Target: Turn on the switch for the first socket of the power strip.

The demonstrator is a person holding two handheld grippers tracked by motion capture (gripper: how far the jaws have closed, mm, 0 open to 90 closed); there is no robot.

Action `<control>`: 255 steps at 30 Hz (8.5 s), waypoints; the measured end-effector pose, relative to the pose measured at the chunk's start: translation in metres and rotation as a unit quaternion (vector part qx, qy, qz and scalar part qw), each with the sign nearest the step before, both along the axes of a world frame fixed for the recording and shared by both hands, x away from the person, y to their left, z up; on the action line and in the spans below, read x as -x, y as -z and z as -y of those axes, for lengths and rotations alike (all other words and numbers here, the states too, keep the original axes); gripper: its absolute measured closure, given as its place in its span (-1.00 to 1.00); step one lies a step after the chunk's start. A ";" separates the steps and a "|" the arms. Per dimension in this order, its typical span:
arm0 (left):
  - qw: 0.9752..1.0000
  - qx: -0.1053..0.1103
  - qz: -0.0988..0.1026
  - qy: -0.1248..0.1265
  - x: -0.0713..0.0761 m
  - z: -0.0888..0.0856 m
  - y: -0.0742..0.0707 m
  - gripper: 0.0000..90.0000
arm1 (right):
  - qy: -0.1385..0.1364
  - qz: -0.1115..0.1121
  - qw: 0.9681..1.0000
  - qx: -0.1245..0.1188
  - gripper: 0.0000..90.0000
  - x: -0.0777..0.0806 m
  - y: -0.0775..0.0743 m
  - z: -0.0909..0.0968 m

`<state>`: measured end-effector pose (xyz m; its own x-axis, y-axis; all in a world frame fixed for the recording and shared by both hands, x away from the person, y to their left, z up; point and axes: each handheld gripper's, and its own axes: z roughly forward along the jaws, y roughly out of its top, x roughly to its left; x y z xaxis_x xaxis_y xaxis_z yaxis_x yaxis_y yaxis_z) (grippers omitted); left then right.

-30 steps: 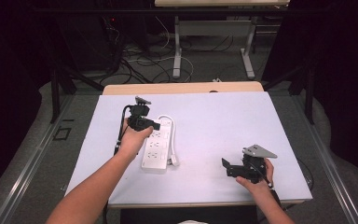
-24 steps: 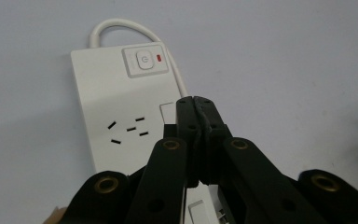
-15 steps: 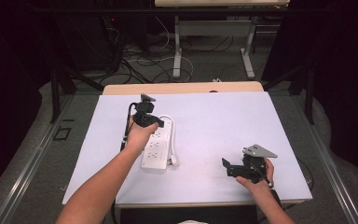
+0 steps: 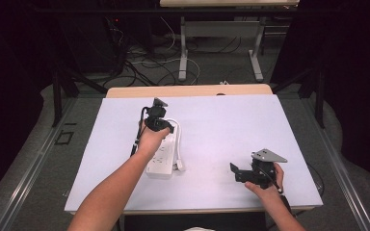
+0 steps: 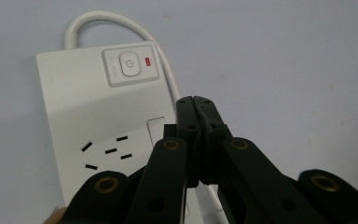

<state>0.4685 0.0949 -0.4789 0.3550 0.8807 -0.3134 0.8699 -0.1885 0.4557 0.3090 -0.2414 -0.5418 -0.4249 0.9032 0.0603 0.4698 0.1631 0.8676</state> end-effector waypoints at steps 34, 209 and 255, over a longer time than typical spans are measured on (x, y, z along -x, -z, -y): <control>0.999 -0.037 -0.029 -0.015 -0.014 0.008 0.028 1.00 | -0.007 -0.006 1.000 -0.006 -0.89 -0.001 0.001 -0.001; 0.989 0.026 0.147 0.014 0.050 -0.070 -0.014 -0.86 | -0.014 0.005 1.000 0.016 -0.89 -0.003 0.002 -0.001; 0.973 0.095 0.195 -0.073 0.135 -0.162 0.030 -0.86 | -0.006 -0.010 1.000 0.015 -0.84 0.000 0.000 0.004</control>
